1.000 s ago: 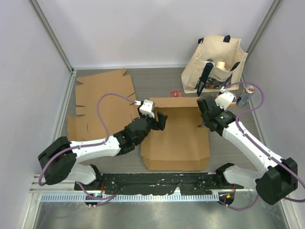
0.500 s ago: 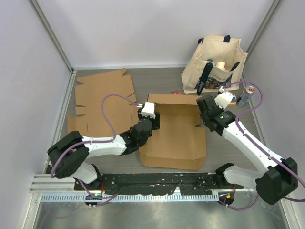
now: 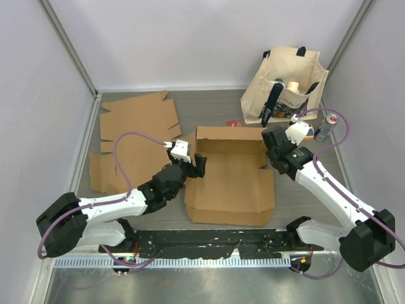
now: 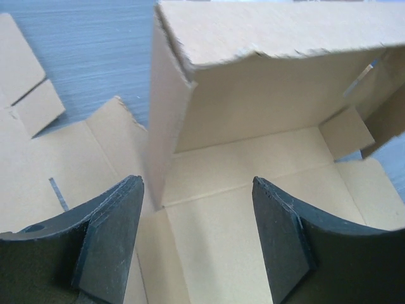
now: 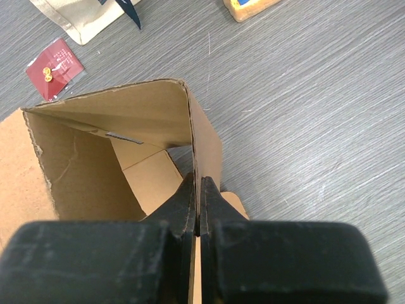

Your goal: Fold the paper box

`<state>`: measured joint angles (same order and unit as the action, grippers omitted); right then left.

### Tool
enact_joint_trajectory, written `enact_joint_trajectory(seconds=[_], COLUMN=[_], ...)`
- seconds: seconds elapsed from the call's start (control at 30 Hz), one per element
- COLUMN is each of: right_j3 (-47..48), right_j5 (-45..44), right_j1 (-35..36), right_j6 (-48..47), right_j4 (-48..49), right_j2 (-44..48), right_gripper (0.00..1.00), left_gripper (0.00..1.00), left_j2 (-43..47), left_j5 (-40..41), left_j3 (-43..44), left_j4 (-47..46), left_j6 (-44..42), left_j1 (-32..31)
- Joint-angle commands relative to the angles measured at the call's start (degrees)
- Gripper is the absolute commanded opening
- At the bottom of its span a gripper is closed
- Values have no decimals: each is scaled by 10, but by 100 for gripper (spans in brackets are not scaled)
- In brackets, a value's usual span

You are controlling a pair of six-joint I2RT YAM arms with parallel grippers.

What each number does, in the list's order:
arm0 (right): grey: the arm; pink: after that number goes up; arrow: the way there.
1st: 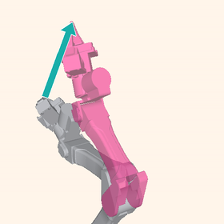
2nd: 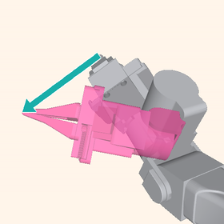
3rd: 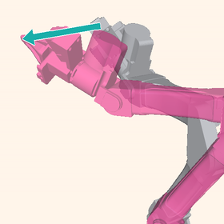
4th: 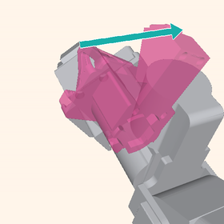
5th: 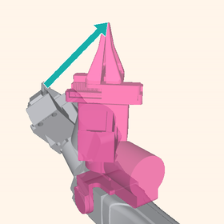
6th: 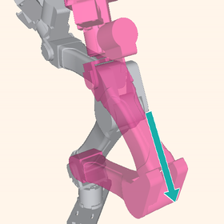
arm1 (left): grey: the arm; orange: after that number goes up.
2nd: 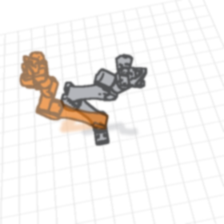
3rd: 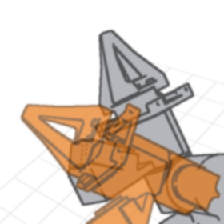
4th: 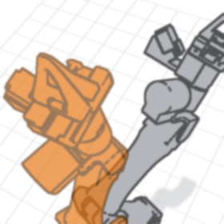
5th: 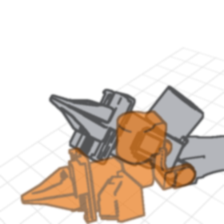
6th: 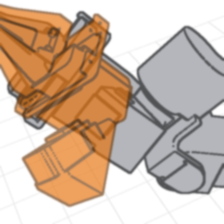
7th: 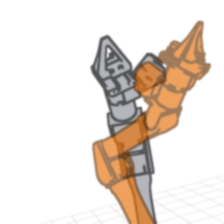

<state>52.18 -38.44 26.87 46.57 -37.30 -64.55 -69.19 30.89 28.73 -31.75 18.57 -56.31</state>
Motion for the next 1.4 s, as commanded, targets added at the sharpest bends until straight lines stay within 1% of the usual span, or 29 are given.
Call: enact_joint_trajectory(seconds=[0.0, 0.1, 0.13, 0.23, 0.3, 0.4, 0.43, 0.5, 0.53, 0.6, 0.63, 0.67, 0.73, 0.8, 0.83, 0.9, 0.93, 0.97, 1.0, 1.03, 1.1, 1.13, 1.17, 1.2, 1.27, 1.3, 1.37], right_j3=[20, 20, 20, 21, 23, 28, 34, 40, 44, 45, 43, 42, 28, 0, -31, -58, -75, -83, -90, -95, -95, -94, -92, -90, -87, -85, -84], right_j5=[-1, 6, 10, 17, 25, 36, 41, 52, 56, 70, 78, 85, 109, 125, 137, 151, 154, 158, 161, 164, 188, 207, 246, 263, 300, 309, 322], right_j1=[0, -1, -1, -1, -1, -1, -1, -1, -1, -1, -1, -2, -1, -1, 0, 1, -1, 0, 0, 0, 0, 0, 0, 0, 0, 0, -1], right_j6=[3, 5, 6, 9, 14, 20, 21, 29, 34, 49, 57, 66, 116, 157, 195, 227, 246, 245, 236, 222, 147, 111, 37, 2, -90, -125, -171], right_j4=[25, 27, 27, 26, 25, 19, 14, 6, 0, -3, -4, -4, -3, 17, 47, 76, 98, 113, 129, 151, 175, 207, 216, 225, 220, 199, 183], right_j2=[5, 5, 4, 3, 4, 0, -4, -10, -14, -18, -19, -20, -21, -8, -3, 14, 16, 17, 16, 13, 7, 3, 2, 1, 5, 7, 34], right_gripper=[4, 4, 4, 4, 5, 4, 4, 4, 4, 4, 4, 4, 2, 2, 2, 2, 4, 6, 7, 11, 16, 20, 23, 26, 54, 58, 61], left_gripper=[73, 73, 72, 68, 60, 44, 33, 23, 16, 11, 6, 4, 0, 0, 0, 0, 0, 0, 0, 0, 0, 0, 0, 0, 0, 0, 0], left_j2=[9, -30, -55, -95, -134, -176, -183, -196, -199, -212, -217, -221, -228, -230, -234, -238, -242, -245, -248, -249, -253, -255, -258, -258, -258, -257, -258], left_j5=[-3, -3, -2, 1, 9, 34, 36, 48, 54, 72, 79, 83, 89, 96, 104, 104, 109, 112, 116, 121, 126, 128, 133, 135, 132, 131, 130], left_j3=[4, 32, 39, 61, 79, 96, 99, 99, 99, 100, 102, 105, 108, 109, 110, 112, 114, 115, 115, 116, 113, 113, 113, 113, 110, 109, 111], left_j4=[13, 12, 6, -37, -56, -74, -78, -93, -98, -115, -121, -126, -129, -137, -140, -143, -144, -143, -143, -143, -149, -153, -154, -155, -157, -157, -152], left_j6=[20, 20, 17, -3, -12, -18, -17, -14, -18, -26, -33, -36, -36, -35, -35, -35, -35, -38, -38, -37, -39, -41, -43, -45, -45, -43, -41], left_j1=[38, 57, 59, 59, 59, 60, 58, 53, 51, 38, 32, 23, 14, -1, -6, -20, -23, -28, -28, -28, -29, -29, -29, -28, -28, -28, -27])
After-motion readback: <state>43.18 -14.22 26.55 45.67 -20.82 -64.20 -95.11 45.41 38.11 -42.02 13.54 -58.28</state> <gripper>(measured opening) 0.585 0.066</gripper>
